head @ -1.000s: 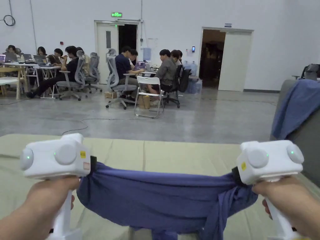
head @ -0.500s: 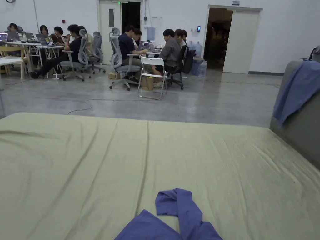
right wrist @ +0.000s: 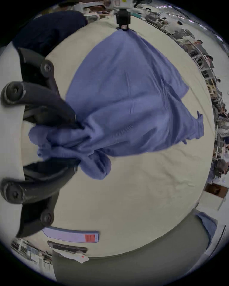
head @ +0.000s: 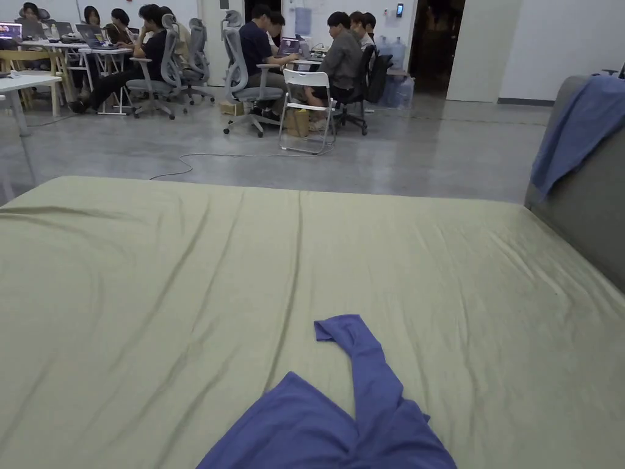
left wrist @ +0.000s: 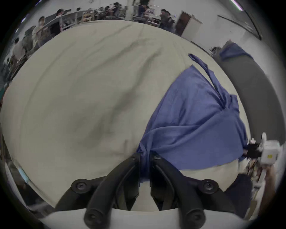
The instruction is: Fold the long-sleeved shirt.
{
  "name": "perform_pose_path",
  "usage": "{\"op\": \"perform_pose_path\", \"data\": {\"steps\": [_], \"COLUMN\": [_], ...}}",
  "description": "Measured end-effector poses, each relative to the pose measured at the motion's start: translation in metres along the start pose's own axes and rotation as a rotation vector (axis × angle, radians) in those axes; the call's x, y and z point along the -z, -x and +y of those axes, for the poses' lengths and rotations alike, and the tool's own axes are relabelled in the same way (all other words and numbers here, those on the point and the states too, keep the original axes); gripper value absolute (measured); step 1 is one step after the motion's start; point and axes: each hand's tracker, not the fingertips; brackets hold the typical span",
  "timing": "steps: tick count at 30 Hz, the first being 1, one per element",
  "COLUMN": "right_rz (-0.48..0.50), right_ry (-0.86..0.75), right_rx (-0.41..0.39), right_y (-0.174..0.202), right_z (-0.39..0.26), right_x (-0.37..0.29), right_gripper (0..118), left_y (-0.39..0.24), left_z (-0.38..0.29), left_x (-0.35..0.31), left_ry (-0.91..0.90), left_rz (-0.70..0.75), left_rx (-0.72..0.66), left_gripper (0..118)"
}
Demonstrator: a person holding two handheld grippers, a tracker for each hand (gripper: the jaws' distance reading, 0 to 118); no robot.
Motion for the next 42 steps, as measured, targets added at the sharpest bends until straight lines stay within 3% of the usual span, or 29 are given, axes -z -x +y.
{"op": "perform_pose_path", "data": {"steps": [1,3,4,5,8,11,12,13,14,15,18,19,20,21,24,28,29,31,32,34,35,36,37,38,39,40,42], "right_rz": [-0.006,0.020,0.052,0.061,0.050,0.095,0.119,0.152,0.179,0.191,0.174,0.180,0.187,0.193,0.195,0.162,0.157,0.147,0.143,0.148,0.147,0.147,0.131,0.097,0.010,0.034,-0.033], "right_ry": [0.008,-0.021,-0.050,-0.092,-0.259,-0.364,-0.380,-0.398,-0.423,-0.419,-0.379,-0.389,-0.394,-0.388,-0.381,-0.365,-0.359,-0.342,-0.342,-0.335,-0.329,-0.314,-0.280,-0.234,-0.255,-0.215,-0.135], "right_rx": [0.014,0.075,0.105,0.135,0.162,0.159,0.167,0.178,0.194,0.188,0.140,0.136,0.135,0.132,0.132,0.136,0.135,0.133,0.132,0.125,0.115,0.100,0.069,0.044,-0.027,-0.008,-0.056], "right_y": [-0.007,-0.024,-0.032,-0.038,-0.038,-0.025,-0.019,-0.010,-0.003,0.004,0.035,0.043,0.048,0.029,0.027,0.024,0.023,0.021,0.021,0.012,0.010,0.008,0.007,0.008,0.009,0.011,0.015], "right_z": [0.004,0.001,-0.001,-0.004,-0.017,-0.034,-0.041,-0.048,-0.056,-0.059,-0.063,-0.063,-0.062,-0.061,-0.050,-0.028,-0.020,0.002,0.014,0.044,0.060,0.079,0.098,0.116,0.128,0.143,0.162], "right_x": [-0.003,-0.027,-0.046,-0.068,-0.125,-0.159,-0.163,-0.165,-0.166,-0.164,-0.160,-0.160,-0.159,-0.144,-0.136,-0.130,-0.127,-0.115,-0.110,-0.091,-0.083,-0.071,-0.056,-0.036,-0.028,-0.008,0.024], "right_gripper": [48,81,88,89,89,89,84,66,12,0,0,0,0,0,0,0,0,0,0,0,11,48,94,118,116,116,116], "left_y": [0.002,0.005,0.005,0.004,-0.003,-0.004,-0.002,0.000,0.000,0.000,0.007,0.006,0.005,0.005,0.000,-0.015,-0.018,-0.025,-0.029,-0.037,-0.041,-0.047,-0.050,-0.049,-0.047,-0.045,-0.040], "left_z": [0.004,0.010,0.007,0.004,-0.013,-0.031,-0.038,-0.048,-0.056,-0.061,-0.065,-0.061,-0.054,-0.045,-0.026,-0.003,-0.003,-0.009,-0.011,-0.009,-0.010,-0.012,-0.009,-0.006,-0.003,0.001,0.005], "left_x": [-0.007,-0.033,-0.051,-0.073,-0.126,-0.147,-0.146,-0.144,-0.142,-0.136,-0.115,-0.107,-0.102,-0.094,-0.065,-0.010,-0.001,0.013,0.007,-0.011,-0.017,-0.022,-0.027,-0.033,-0.037,-0.041,-0.044], "left_ry": [0.001,-0.011,-0.062,-0.144,-0.353,-0.258,-0.203,-0.178,-0.193,-0.173,-0.099,-0.092,-0.101,-0.101,-0.211,-0.012,-0.013,-0.004,-0.043,-0.053,-0.050,-0.059,-0.084,-0.103,-0.108,-0.107,-0.113], "left_rz": [-0.038,-0.108,-0.123,-0.128,-0.071,0.035,0.057,0.070,0.062,0.050,-0.060,-0.092,-0.030,-0.018,-0.004,0.062,0.088,0.183,0.149,0.057,0.022,0.061,0.084,0.082,0.068,0.043,0.029], "left_rx": [-0.096,-0.218,-0.216,-0.196,-0.131,-0.053,-0.035,-0.024,-0.022,-0.026,-0.114,-0.156,-0.158,-0.167,-0.160,-0.007,0.026,0.135,0.147,0.141,0.109,0.146,0.194,0.186,0.175,0.146,0.110], "left_gripper": [17,85,112,118,117,115,106,70,0,0,4,29,87,118,115,114,103,58,52,11,11,11,11,11,11,11,11]}}
